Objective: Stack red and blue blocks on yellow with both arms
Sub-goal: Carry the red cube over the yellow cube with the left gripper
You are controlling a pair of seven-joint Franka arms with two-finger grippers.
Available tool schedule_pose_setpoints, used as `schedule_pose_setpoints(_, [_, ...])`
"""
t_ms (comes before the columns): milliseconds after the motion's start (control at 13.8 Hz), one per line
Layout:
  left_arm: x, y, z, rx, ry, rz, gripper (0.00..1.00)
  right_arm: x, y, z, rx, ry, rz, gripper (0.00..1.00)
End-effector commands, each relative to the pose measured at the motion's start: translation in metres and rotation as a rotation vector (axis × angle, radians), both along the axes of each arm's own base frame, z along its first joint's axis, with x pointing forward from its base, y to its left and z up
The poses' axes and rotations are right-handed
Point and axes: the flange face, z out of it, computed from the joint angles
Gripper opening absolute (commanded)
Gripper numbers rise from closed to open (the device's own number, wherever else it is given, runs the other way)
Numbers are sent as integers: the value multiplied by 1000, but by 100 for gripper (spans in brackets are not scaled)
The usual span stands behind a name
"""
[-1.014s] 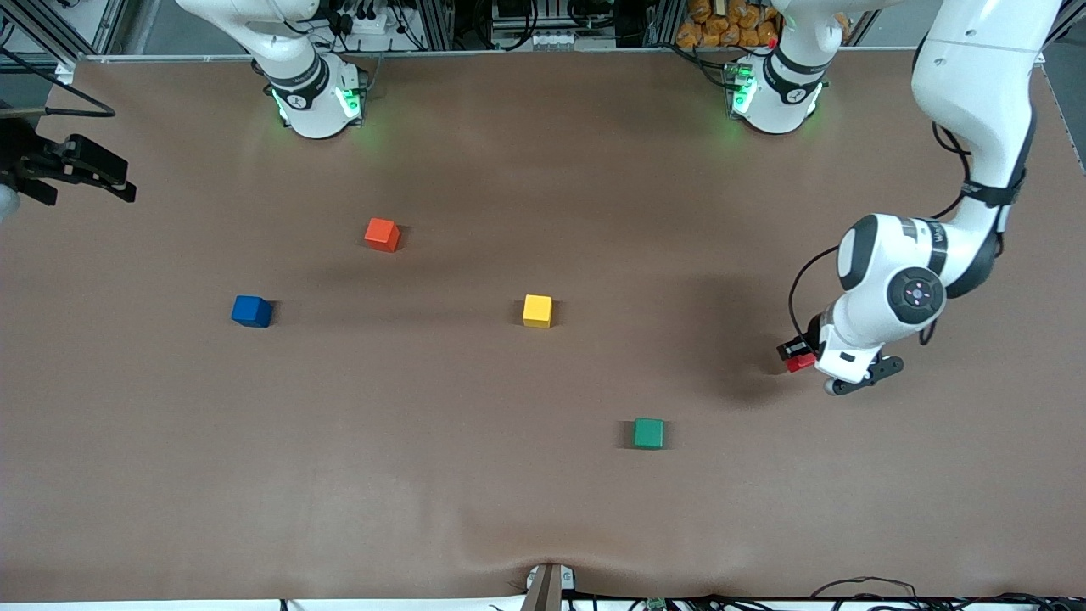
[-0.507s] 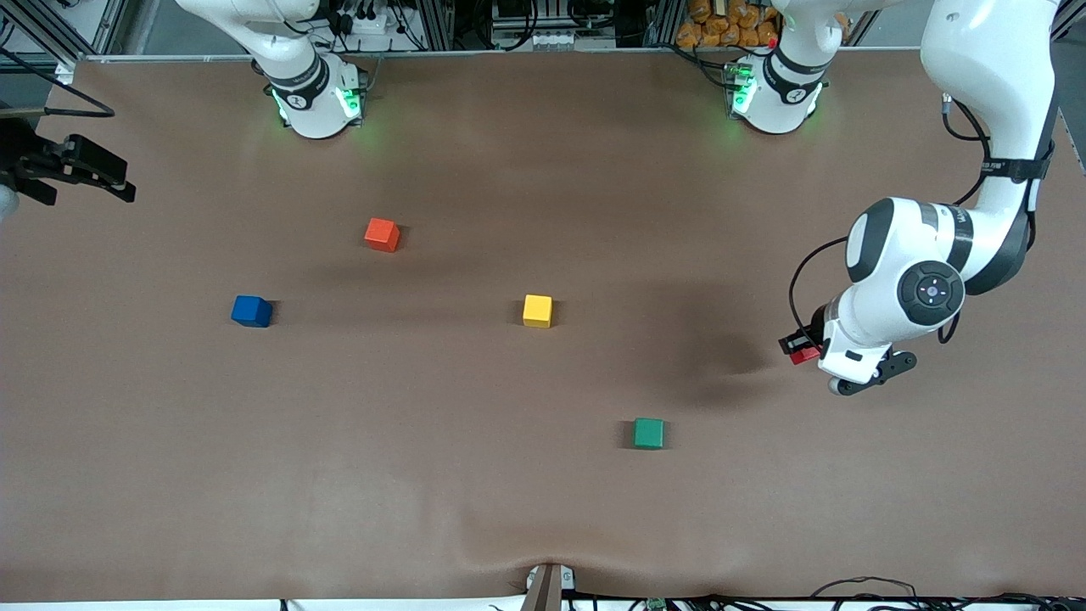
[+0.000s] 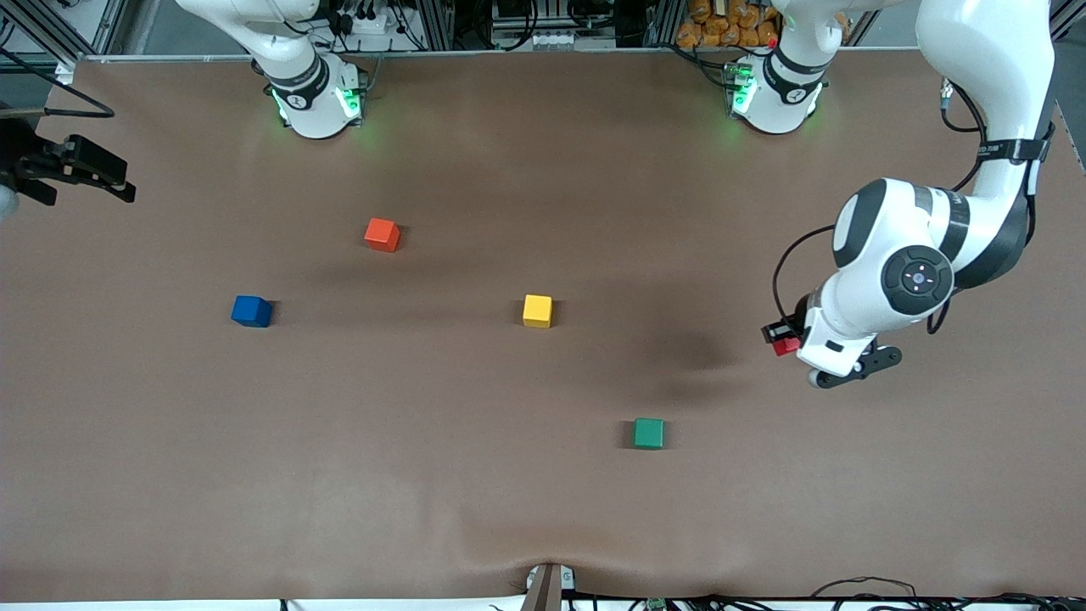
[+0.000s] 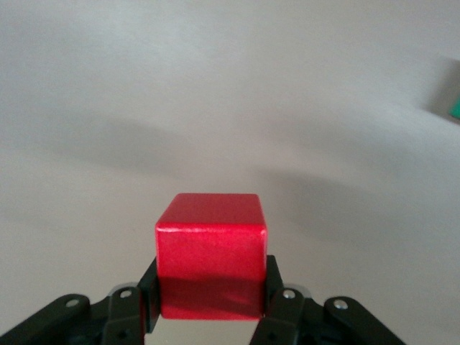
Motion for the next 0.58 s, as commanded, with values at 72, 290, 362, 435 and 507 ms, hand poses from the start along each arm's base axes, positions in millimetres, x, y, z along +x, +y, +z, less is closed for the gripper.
schedule_pose_setpoints(72, [-16,-63,16,0,-2,-90,0,1,-2,2,14,0,-1,100])
schedule_pose_setpoints(290, [-31,-143,13,-30,-7,-192,0,1,-2,2,14,0,-1,100])
schedule_pose_setpoints(362, [-33,-165,9,-40,-7,-205,0,1,-2,2,14,0,-1,100])
schedule_pose_setpoints(435, [-38,-191,9,-49,-15,-225,0,1,-2,2,14,0,-1,100])
schedule_pose_setpoints(507, [-47,-218,2,-55,-11,-256,0,1,-2,1,14,1,-1,100])
